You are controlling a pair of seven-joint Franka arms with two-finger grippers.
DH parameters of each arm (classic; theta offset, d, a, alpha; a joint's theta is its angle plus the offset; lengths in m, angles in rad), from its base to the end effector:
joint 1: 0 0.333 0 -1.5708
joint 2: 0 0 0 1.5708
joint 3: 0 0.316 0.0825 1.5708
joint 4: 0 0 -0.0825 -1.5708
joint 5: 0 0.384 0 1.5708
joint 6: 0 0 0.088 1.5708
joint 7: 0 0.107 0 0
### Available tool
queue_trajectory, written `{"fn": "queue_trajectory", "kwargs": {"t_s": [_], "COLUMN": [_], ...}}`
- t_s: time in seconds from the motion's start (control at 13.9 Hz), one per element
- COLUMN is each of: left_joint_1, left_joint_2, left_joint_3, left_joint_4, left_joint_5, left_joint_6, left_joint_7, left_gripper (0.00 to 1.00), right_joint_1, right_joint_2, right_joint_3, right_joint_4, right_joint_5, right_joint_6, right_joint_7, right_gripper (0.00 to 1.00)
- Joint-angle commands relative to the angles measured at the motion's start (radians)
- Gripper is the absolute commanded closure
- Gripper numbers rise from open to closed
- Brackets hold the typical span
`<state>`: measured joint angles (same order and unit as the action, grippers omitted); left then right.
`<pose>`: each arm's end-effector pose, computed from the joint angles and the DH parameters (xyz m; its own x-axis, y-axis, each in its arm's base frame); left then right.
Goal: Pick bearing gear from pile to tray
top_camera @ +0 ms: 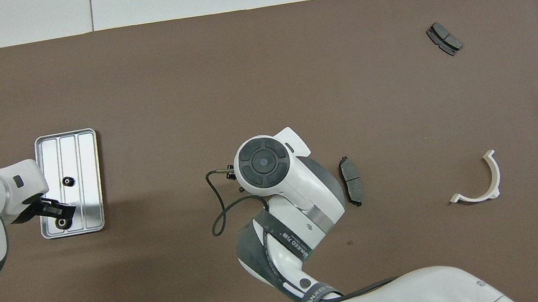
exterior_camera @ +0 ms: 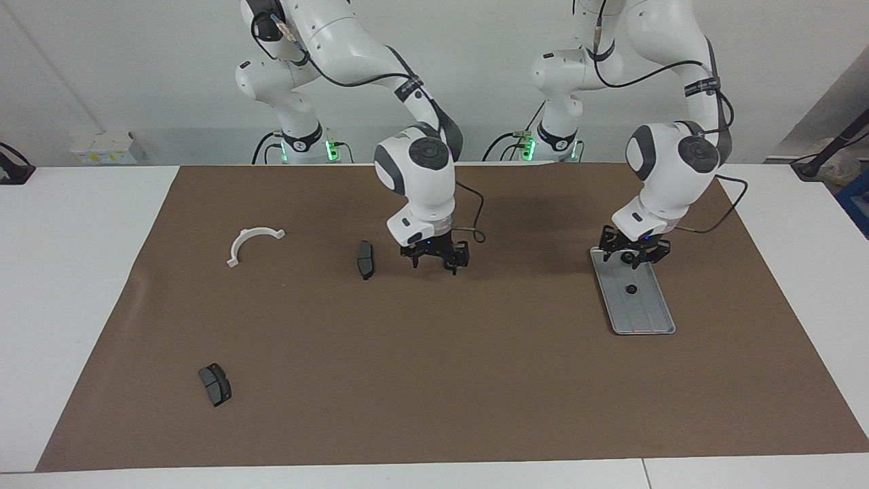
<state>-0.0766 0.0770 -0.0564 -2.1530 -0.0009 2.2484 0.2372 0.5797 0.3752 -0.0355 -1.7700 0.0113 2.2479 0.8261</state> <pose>0.5458 -0.0728 0.3664 0.9324 -0.3610 0.0192 -0.3611 -0.9325 0.0005 0.5620 0.3428 0.3601 0.9563 -0.2833 0.0722 -0.2782 -0.9577 -0.0732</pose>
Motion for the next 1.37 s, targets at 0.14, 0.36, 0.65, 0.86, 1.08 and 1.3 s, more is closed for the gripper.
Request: {"fn": "queue_trajectory", "kwargs": {"t_s": [0.14,0.36,0.65,0.86,1.08,1.3], "left_joint_1": [-0.265,-0.368,-0.445,-0.512,-0.531,-0.560], "left_joint_2": [0.026,0.046,0.104,0.211,0.231,0.230], "left_joint_3": [0.012,0.009,0.009,0.009,0.009,0.009], "left_joint_4": [0.010,0.012,0.024,0.088,0.104,0.097], "left_joint_5": [-0.002,-0.002,-0.001,-0.001,-0.001,-0.001], "left_joint_6": [0.134,0.261,0.344,0.373,0.372,0.359], "left_joint_7": [-0.404,-0.461,-0.316,-0.315,-0.312,-0.314], "left_gripper": [0.32,0.33,0.48,0.47,0.45,0.44], "right_joint_1": [-0.171,-0.277,-0.401,-0.451,-0.509,-0.547], "right_joint_2": [-0.214,-0.266,-0.363,-0.375,-0.368,-0.355], "right_joint_3": [0.014,0.014,0.014,0.009,0.009,0.009], "right_joint_4": [-0.170,-0.166,-0.151,-0.050,0.036,0.130], "right_joint_5": [-0.011,-0.010,-0.008,-0.008,-0.005,-0.001], "right_joint_6": [-0.016,-0.056,-0.169,-0.301,-0.372,-0.465], "right_joint_7": [-0.165,-0.266,-0.433,-0.514,-0.602,-0.662], "right_gripper": [0.00,0.00,0.00,0.00,0.00,0.00]}}
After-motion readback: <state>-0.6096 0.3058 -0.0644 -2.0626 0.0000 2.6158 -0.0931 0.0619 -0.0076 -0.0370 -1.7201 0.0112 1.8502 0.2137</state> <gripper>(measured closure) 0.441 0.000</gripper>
